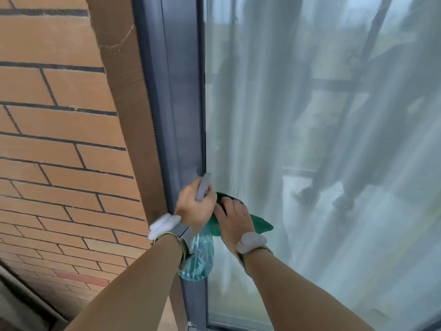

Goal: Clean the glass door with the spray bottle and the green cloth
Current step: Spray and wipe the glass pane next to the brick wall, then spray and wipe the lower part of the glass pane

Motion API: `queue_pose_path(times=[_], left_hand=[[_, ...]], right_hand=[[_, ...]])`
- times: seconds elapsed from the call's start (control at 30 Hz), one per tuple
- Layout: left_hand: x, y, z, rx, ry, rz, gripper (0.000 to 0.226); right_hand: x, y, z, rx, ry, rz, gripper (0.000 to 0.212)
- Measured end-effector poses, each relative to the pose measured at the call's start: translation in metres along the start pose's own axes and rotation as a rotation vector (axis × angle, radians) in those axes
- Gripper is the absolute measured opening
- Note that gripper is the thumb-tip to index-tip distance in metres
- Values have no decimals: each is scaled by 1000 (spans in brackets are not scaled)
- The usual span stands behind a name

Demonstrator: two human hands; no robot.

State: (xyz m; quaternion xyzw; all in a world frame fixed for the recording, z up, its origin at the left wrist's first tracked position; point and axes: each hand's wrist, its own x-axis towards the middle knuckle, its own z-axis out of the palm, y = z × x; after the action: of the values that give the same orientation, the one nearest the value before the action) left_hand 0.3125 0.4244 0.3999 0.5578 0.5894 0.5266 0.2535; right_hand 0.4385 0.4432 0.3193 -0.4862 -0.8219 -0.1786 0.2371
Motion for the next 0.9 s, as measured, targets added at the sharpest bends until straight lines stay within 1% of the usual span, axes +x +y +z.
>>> queue_pose_path(times=[0.03,0.1,0.2,0.33,0.43,0.5,0.6,0.73,0.83,0.9], left_hand=[[1,-1,-7,-17,46,-2,21],[7,-4,-21,-50,121,-20,7],[13,-5,-40,-64,126,3,4],[17,-7,-55,-33,170,14,8],[18,-10,-62,-7,201,27,20],[18,-12,-63,12,195,52,26],[16,-10,-64,-5,189,58,22],[17,-16,-65,-30,181,51,18],[17,-21,-68,-30,193,27,19],[14,-24,-71,-20,191,22,20]], right_hand=[[5,2,0,-65,-8,-30,56],[17,10,0,-187,-22,-93,63],[31,24,-5,-256,19,-163,63],[44,31,-16,-259,122,-174,56],[61,33,-39,-250,181,-156,42],[77,35,-61,-228,227,-158,45],[102,39,-87,-253,312,-178,49],[117,42,-99,-341,355,-263,59],[113,42,-93,-361,344,-307,58],[112,45,-87,-428,357,-334,49]])
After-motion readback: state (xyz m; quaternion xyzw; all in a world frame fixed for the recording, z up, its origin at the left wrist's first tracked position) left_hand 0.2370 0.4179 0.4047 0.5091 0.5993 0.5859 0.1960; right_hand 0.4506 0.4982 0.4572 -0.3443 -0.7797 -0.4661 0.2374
